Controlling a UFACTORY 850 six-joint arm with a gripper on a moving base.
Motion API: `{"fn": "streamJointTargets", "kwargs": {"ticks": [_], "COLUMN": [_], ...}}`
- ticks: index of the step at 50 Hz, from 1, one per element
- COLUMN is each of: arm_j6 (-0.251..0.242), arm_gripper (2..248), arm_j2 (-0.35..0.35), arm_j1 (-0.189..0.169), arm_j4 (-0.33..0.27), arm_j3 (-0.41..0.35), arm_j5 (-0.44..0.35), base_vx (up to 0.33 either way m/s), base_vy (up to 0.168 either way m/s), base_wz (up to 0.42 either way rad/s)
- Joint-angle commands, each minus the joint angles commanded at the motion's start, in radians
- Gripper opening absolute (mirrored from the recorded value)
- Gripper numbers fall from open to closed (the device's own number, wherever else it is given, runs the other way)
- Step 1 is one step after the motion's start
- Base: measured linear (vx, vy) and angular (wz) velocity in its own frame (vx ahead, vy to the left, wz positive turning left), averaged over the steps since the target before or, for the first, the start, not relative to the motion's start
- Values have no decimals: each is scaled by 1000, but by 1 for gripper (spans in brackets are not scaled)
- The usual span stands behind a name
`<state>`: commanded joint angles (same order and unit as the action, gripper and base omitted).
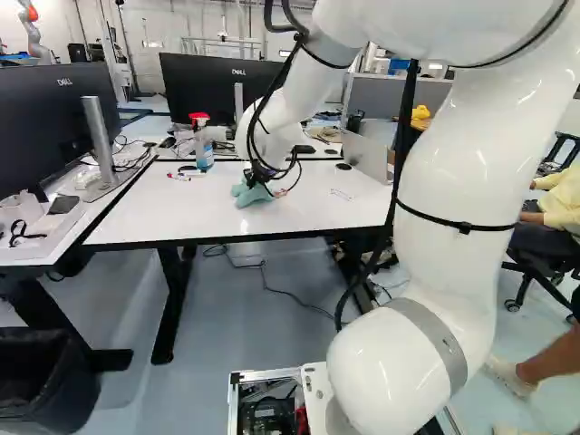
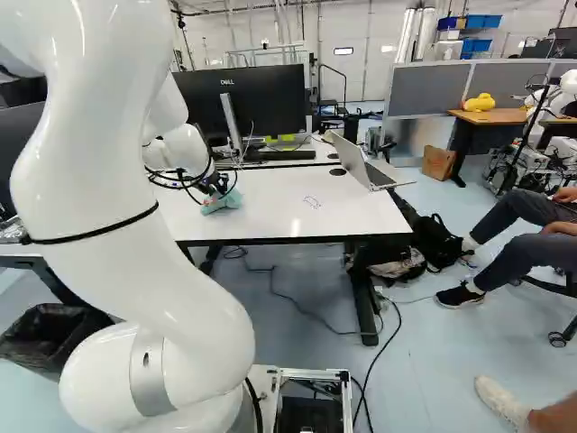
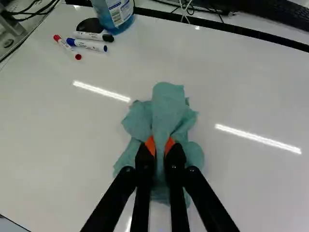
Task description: Clean the table with the green towel
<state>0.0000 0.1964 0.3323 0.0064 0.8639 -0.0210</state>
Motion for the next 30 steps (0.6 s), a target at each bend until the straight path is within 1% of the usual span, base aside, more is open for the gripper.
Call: {"fn": "streamJointTargets", "kwargs": {"ticks": [7, 30], "arm_j6": [0, 0], "arm_gripper": [40, 40], "arm_j2": [1, -11], "arm_j1": [-16, -90], "arm_j4": [0, 0], "arm_j3": [1, -13], "arm_j5": [0, -17], "base_vx": [0, 0], "base_vy": [0, 0], "base_wz": [0, 0]}}
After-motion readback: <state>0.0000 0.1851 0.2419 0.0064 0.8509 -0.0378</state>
